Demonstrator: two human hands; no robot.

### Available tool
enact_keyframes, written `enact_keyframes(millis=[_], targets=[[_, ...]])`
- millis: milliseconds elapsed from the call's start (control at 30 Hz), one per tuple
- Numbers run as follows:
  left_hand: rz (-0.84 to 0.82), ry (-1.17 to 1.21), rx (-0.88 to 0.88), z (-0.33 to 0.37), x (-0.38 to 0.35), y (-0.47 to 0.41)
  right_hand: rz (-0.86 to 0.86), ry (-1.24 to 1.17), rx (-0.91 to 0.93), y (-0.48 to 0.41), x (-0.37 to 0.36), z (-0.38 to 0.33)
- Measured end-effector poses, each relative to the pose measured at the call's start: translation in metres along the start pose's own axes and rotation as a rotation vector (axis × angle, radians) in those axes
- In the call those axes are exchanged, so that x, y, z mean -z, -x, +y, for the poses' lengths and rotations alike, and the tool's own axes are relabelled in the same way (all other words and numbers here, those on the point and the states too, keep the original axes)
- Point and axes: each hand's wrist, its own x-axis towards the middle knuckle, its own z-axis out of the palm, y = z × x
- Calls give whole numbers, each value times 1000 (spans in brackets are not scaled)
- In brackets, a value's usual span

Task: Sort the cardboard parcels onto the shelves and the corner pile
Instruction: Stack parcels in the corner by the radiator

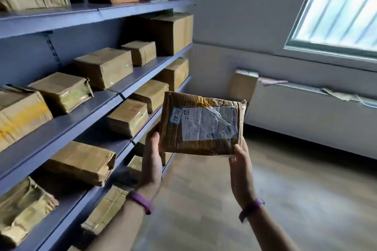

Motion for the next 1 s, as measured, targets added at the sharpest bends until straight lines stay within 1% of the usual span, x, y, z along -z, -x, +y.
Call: enact_keyframes(millis=[67, 333, 433, 567, 700, 900, 1000], targets=[[-24, 5, 9, -2, -16, -39, 30, 6, 9, -36, 2, 7], [-157, -125, 46, -9, -80, -175, 107, -25, 14, -170, 18, 33], [-174, -167, 100, -17, -107, -222, 136, -18, 26, -219, 29, 42], [-152, -201, 133, -32, -146, -282, 167, -22, 37, -286, 49, 60], [-122, -204, 149, -54, -191, -347, 160, -14, 23, -360, 76, 89], [-75, -247, 96, -81, -274, -464, 151, 5, -22, -503, 122, 133], [-74, -262, 77, -85, -316, -513, 113, 12, -24, -569, 141, 145]])
